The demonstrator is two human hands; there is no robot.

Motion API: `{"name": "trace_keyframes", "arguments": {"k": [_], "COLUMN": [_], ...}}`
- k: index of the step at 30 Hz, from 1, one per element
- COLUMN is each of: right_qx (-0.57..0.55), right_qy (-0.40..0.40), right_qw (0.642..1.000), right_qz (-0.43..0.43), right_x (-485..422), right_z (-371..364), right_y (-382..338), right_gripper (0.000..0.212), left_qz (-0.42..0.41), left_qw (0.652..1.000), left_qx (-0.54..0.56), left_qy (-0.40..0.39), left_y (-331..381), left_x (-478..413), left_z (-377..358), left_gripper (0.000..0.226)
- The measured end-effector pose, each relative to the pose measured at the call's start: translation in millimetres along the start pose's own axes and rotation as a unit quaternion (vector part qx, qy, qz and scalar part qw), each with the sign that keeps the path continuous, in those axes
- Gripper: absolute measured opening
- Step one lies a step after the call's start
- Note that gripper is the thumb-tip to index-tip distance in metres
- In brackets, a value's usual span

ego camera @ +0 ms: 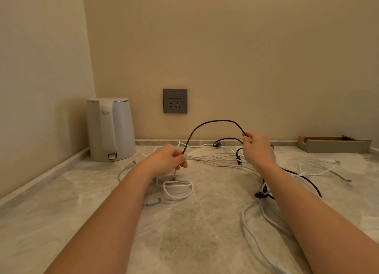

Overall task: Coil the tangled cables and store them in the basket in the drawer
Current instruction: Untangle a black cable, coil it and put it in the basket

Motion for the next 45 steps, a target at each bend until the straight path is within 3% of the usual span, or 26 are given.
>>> {"name": "trace_keyframes", "arguments": {"k": [3,5,8,14,16,18,22,27,31,34,38,40,42,45], "right_qx": [0.147,0.233,0.255,0.243,0.254,0.251,0.237,0.254,0.245,0.196,0.088,0.087,0.095,0.089], "right_qy": [-0.089,-0.121,-0.077,-0.008,-0.012,-0.01,-0.016,-0.056,-0.021,-0.005,0.007,0.009,0.018,0.056], "right_qw": [0.984,0.96,0.937,0.843,0.82,0.808,0.822,0.873,0.905,0.928,0.958,0.959,0.96,0.959], "right_qz": [0.039,0.099,0.227,0.48,0.513,0.533,0.518,0.414,0.346,0.317,0.273,0.269,0.264,0.263], "right_x": [5.4,7.7,11.2,21.4,24.2,24.5,20.1,8.3,0.8,-0.1,3.9,4.1,3.2,2.3], "right_z": [-4.8,-7.6,-8.0,-23.2,-26.9,-28.3,-19.0,1.0,13.6,11.3,12.6,11.1,9.5,8.8], "right_y": [-13.4,-22.2,-35.2,-61.4,-66.0,-67.5,-64.5,-49.0,-33.4,-31.6,-29.8,-26.0,-23.2,-20.1], "right_gripper": [0.028,0.043,0.07,0.09,0.086,0.065,0.005,0.023,0.028,0.025,0.024,0.026,0.028,0.028], "left_qz": [-0.024,-0.019,-0.012,-0.022,-0.03,-0.035,-0.058,-0.044,-0.009,0.046,0.102,0.121,0.132,0.102], "left_qw": [0.996,0.995,0.997,0.995,0.992,0.99,0.99,0.994,0.983,0.949,0.856,0.852,0.87,0.876], "left_qx": [0.079,0.092,0.066,0.068,0.055,0.042,0.044,0.08,0.18,0.295,0.463,0.45,0.393,0.356], "left_qy": [0.044,0.04,0.023,-0.07,-0.106,-0.127,-0.118,-0.065,-0.039,-0.1,-0.206,-0.238,-0.267,-0.308], "left_y": [5.9,9.0,11.9,18.9,21.5,23.8,26.6,19.1,10.0,8.8,8.3,6.5,4.9,7.6], "left_x": [2.6,4.5,5.7,15.5,19.6,22.5,24.6,19.3,12.0,13.0,16.6,17.8,19.9,24.3], "left_z": [4.9,4.9,3.0,0.8,-1.7,-2.8,-0.8,4.7,11.1,10.3,14.0,11.8,6.2,2.1], "left_gripper": [0.036,0.037,0.038,0.037,0.036,0.037,0.036,0.027,0.031,0.04,0.052,0.055,0.054,0.051]}}
Point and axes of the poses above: each hand's wrist, its own x-axis away from the middle knuckle, its own z-axis out of the back of the hand, y = z × x, the point moved 2 cm from there along -x, towards the middle knuckle, and after that the axes turned 14 degrees about z, right-handed, at the moved point
